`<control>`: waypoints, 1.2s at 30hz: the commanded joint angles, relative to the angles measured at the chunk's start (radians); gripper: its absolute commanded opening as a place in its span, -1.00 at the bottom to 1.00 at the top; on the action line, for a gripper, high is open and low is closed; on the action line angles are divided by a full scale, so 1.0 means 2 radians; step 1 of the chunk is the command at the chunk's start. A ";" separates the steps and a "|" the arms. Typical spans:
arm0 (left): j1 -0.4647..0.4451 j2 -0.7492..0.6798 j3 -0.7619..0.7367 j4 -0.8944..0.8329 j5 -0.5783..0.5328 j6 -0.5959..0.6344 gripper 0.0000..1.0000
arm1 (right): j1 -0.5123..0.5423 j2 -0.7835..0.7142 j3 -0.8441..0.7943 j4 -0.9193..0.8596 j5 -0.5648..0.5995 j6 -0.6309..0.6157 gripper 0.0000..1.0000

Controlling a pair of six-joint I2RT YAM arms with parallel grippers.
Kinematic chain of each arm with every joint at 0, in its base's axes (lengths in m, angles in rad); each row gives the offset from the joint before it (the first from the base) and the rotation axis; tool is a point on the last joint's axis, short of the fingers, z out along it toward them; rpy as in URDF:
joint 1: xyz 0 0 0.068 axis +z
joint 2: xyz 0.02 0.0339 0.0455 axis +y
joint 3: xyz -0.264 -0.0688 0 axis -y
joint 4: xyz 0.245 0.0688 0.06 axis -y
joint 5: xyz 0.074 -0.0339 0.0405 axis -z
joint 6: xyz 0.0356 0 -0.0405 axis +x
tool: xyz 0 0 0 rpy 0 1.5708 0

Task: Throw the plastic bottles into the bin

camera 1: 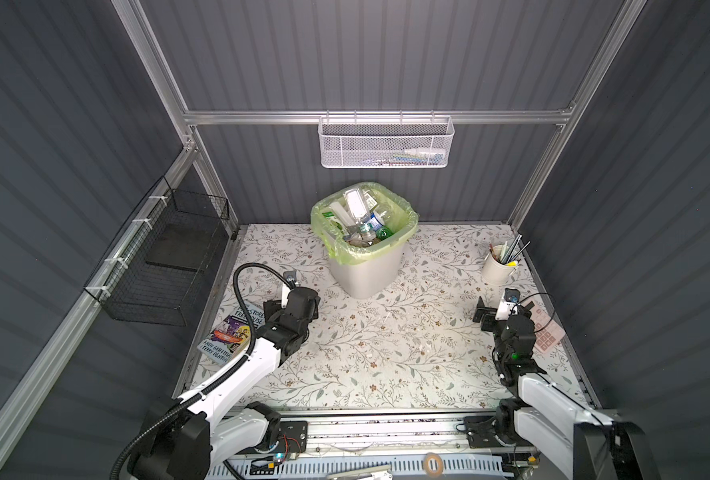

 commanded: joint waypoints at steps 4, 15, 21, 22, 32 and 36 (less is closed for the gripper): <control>0.003 0.024 -0.057 0.169 -0.066 0.081 1.00 | -0.029 0.165 0.030 0.192 -0.113 0.032 0.98; 0.059 0.098 -0.139 0.428 -0.011 0.176 1.00 | -0.038 0.215 0.097 0.118 -0.135 0.035 0.98; 0.121 0.192 -0.140 0.535 0.061 0.173 1.00 | -0.038 0.209 0.101 0.099 -0.133 0.036 0.98; 0.129 0.201 -0.136 0.542 0.084 0.176 1.00 | -0.037 0.208 0.101 0.095 -0.133 0.035 0.98; 0.225 0.287 -0.076 0.497 0.276 0.124 0.99 | -0.038 0.211 0.100 0.104 -0.133 0.036 0.98; 0.224 0.290 -0.069 0.493 0.276 0.129 0.99 | -0.038 0.210 0.099 0.105 -0.133 0.035 0.98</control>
